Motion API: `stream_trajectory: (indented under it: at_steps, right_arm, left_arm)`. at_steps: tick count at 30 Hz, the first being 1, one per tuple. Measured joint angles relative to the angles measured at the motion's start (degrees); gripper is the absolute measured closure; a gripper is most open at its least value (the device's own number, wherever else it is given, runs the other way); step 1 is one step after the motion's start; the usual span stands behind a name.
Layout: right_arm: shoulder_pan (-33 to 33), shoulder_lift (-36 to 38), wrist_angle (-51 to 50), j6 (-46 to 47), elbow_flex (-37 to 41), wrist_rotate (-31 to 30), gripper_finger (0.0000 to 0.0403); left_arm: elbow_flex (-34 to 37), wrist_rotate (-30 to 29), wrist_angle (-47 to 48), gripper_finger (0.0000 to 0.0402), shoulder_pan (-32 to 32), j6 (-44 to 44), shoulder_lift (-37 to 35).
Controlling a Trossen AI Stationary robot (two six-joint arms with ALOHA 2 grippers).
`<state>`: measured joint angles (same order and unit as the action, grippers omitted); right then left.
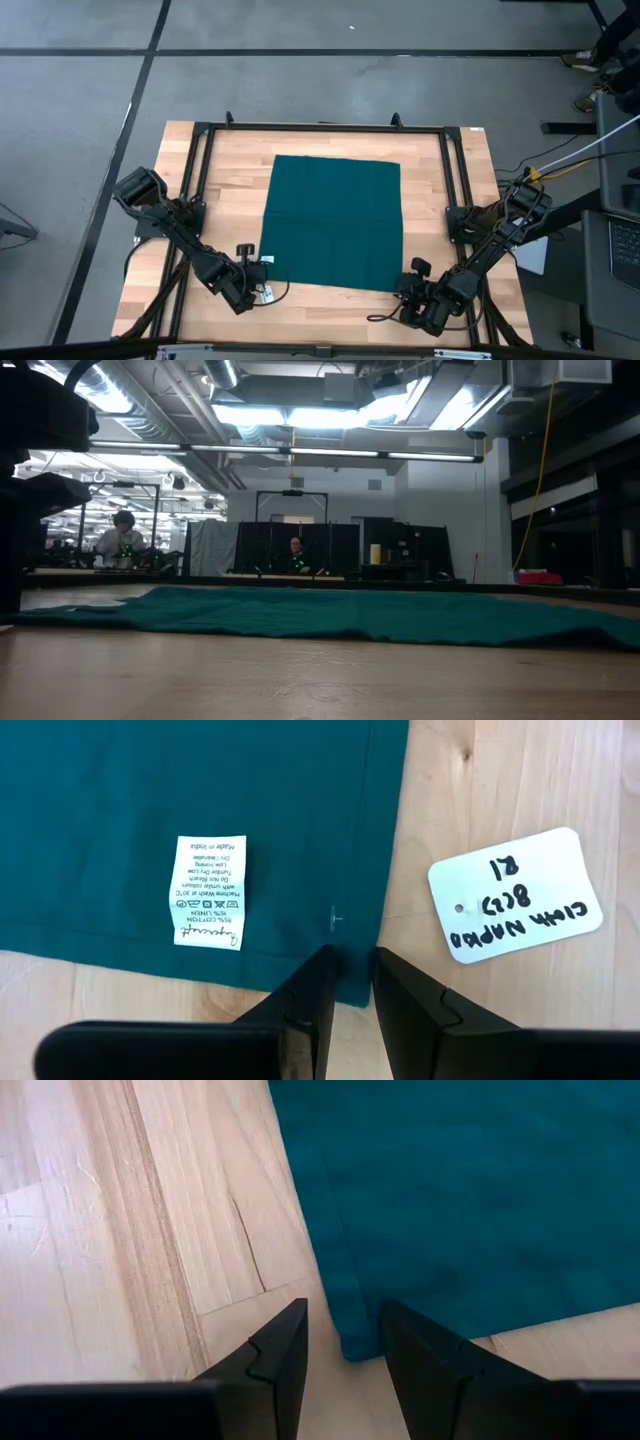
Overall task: Fold microfiber towels
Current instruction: Fold the green towel
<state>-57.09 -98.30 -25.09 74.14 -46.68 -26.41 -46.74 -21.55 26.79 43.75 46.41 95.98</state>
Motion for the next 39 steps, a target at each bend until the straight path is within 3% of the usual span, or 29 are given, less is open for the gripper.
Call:
stream_trajectory:
  at_steps: [7,16,22,32,39]
  right_arm:
    - [0.04,-0.02,0.68,-0.06,0.07,-0.68,0.0304]
    - [0.49,-0.04,1.10,-1.60,0.09,-0.82,0.0396]
    - [0.51,-0.02,2.25,-1.33,0.06,0.55,0.0393]
    - [0.23,0.65,2.83,-1.43,-0.48,1.79,0.0399]
    - [0.21,3.75,0.91,-1.29,-0.55,1.40,0.0401]
  left_arm:
    - [0.06,-0.97,-0.21,0.0334,-0.02,1.49,0.11]
    - [0.13,-2.26,-0.20,0.0344,-0.57,4.77,0.24]
    - [0.18,-3.21,0.25,0.0394,-0.79,8.88,0.28]
    - [0.24,-4.35,-1.01,0.0398,-0.79,11.95,-0.78]
    - [-1.76,-9.16,4.83,0.0399,-0.68,14.57,-4.95]
